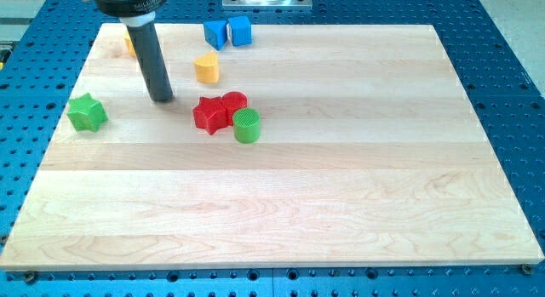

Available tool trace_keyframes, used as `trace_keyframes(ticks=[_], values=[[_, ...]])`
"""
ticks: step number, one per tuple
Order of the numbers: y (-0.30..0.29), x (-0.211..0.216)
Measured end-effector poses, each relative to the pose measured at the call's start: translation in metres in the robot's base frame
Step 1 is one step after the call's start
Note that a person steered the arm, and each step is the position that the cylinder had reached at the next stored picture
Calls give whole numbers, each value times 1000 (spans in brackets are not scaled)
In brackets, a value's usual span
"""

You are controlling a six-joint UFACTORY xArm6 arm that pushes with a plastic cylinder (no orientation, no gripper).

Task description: Move the yellow blocks into the red blocks

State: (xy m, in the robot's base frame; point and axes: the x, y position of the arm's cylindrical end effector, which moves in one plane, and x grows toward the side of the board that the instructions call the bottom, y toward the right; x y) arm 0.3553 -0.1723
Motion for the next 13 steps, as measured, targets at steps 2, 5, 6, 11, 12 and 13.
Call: trace_keyframes(ticks=[2,5,6,11,12,13], values=[[26,-58],[86,-9],[73,-21],[10,-20],[-27,-60],[-68,-94]])
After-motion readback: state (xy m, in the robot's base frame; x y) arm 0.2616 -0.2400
